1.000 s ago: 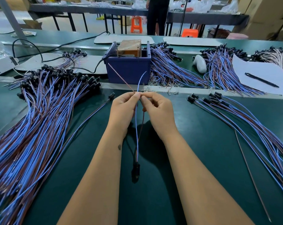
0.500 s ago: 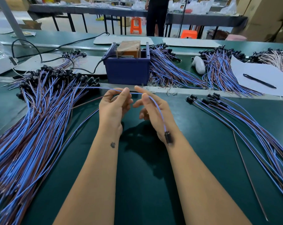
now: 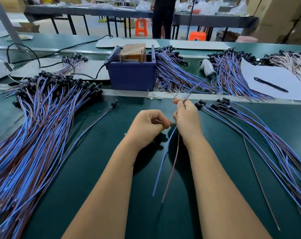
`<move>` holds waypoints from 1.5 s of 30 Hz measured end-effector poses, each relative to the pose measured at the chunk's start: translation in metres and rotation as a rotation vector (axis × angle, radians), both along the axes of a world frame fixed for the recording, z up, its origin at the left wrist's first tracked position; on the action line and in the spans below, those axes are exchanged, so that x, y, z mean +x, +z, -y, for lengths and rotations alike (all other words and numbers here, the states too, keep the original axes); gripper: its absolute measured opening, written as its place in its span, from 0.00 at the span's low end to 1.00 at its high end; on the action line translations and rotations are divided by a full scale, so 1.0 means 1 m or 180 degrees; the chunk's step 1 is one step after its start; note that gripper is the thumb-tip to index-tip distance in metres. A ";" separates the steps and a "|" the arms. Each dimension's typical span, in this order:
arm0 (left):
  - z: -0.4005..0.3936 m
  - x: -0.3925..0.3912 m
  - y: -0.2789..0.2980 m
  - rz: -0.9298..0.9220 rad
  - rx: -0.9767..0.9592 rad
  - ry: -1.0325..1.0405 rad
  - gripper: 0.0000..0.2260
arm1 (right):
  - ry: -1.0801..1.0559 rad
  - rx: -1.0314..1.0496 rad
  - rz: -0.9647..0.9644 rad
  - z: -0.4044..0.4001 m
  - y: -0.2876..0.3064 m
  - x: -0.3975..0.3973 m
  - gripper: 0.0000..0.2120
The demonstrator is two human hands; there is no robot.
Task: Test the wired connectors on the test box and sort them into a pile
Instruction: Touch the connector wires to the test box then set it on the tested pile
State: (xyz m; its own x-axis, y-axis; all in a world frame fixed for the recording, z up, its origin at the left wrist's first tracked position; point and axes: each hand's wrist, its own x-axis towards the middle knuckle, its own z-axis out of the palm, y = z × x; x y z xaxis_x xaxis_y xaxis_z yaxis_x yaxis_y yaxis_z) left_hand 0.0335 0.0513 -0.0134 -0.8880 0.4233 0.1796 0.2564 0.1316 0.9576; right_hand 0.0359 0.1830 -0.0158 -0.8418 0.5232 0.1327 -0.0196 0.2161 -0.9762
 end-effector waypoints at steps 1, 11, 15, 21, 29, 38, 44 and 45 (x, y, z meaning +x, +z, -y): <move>-0.001 0.001 0.000 -0.0030 -0.0093 0.0040 0.17 | 0.0004 0.0371 0.0096 -0.002 -0.001 0.001 0.11; 0.002 0.004 0.000 -0.0022 -0.0201 0.0219 0.16 | -0.0201 0.2227 0.0932 -0.018 -0.001 0.017 0.14; 0.002 0.005 -0.002 0.0007 -0.0238 0.0241 0.14 | -0.0437 0.2597 0.1354 -0.051 0.002 0.032 0.11; 0.000 0.005 -0.004 -0.0093 -0.0422 0.0268 0.16 | -0.0892 0.2882 0.1765 -0.104 0.009 0.057 0.07; -0.002 0.007 -0.004 -0.0123 -0.0519 0.0278 0.18 | -0.1190 0.3450 0.1992 -0.082 0.026 0.048 0.17; 0.002 0.003 0.002 -0.0063 -0.0192 0.1281 0.14 | 0.0362 0.2259 0.0903 0.044 0.007 0.010 0.12; 0.023 -0.012 -0.001 -0.0540 -0.2032 0.2494 0.12 | 0.0569 0.2205 0.0724 0.040 -0.002 0.007 0.13; 0.028 -0.014 0.000 -0.0371 -0.2226 0.2485 0.14 | 0.0583 0.2089 0.0703 0.039 -0.002 0.007 0.13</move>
